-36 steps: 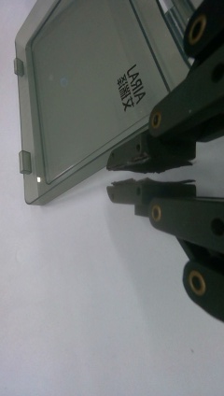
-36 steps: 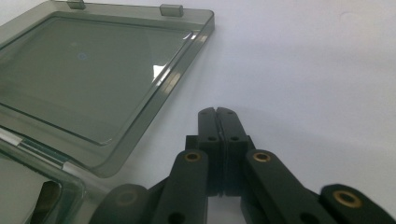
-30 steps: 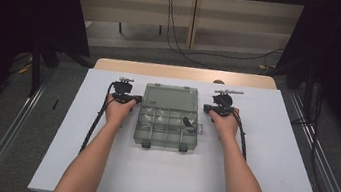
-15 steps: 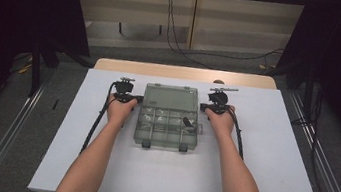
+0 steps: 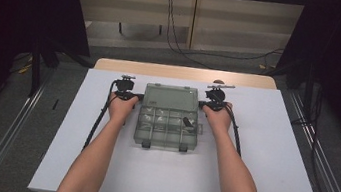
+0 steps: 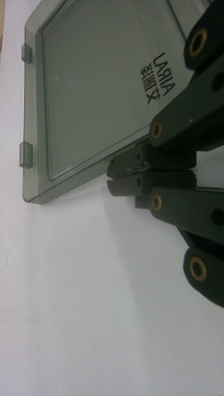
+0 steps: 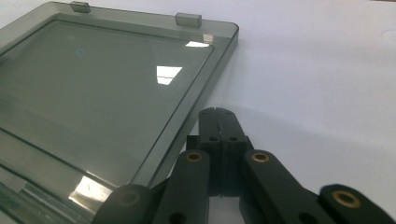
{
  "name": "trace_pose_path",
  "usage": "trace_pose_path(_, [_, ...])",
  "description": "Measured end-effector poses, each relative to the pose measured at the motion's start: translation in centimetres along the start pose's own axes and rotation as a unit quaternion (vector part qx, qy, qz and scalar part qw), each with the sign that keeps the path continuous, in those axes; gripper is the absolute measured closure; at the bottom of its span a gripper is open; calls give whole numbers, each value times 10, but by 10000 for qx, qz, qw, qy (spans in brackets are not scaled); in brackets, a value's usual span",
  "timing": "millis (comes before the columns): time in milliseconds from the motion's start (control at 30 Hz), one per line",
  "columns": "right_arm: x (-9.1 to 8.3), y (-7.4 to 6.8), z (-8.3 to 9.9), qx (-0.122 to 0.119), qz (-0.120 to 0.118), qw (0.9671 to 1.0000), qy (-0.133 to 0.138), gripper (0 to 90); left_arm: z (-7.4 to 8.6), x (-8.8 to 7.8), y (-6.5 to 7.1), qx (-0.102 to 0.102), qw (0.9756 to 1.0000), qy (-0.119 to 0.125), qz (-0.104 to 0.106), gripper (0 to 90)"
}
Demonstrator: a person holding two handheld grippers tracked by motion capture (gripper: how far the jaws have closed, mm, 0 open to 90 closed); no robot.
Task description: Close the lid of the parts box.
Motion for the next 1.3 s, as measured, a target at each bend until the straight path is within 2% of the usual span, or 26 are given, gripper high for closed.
trace_pose_path(133, [2, 0, -3, -26, 13, 10000, -4, 900, -3, 2, 0, 25, 10000, -26, -39, 892])
trace_pose_path(233, [4, 0, -4, 135, 18, 9999, 17, 900, -5, 4, -1, -4, 10000, -12, -52, 892])
trace_pose_path(367, [6, 1, -6, 95, 15, 10000, 11, 900, -7, 6, -2, 54, 9999, -38, -84, 892])
trace_pose_path(500, [8, 2, -8, 112, 56, 9999, 49, 900, -8, 8, -2, -79, 9999, 5, -85, 894])
trace_pose_path(633, [9, 3, -8, 178, 30, 9998, 73, 900, -8, 8, -2, -15, 9999, 3, -104, 898])
trace_pose_path(900, [9, 2, -7, 163, 40, 9998, 105, 900, -8, 8, -1, 30, 9999, -34, -135, 900])
trace_pose_path(967, [9, 2, -7, 165, 40, 9998, 111, 900, -9, 9, -1, -47, 9999, -1, -144, 900])
trace_pose_path(1167, [9, 3, -7, 183, 17, 9998, 115, 900, -13, 12, -3, -28, 9998, 4, -195, 895])
trace_pose_path(1233, [10, 3, -7, 203, 13, 9997, 122, 900, -14, 14, -3, -128, 9998, 14, -174, 895])
trace_pose_path(1300, [10, 3, -7, 249, 5, 9996, 117, 900, -14, 14, -3, -79, 9998, -7, -168, 900])
Point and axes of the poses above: each handheld gripper's, and its own axes: x roughly forward along the jaws, z roughly out of its underside, y roughly to its right, the point moved 5 cm from there along x, roughly forward along the jaws, and after that the axes turned 3 degrees about z, right-handed, at the moved point
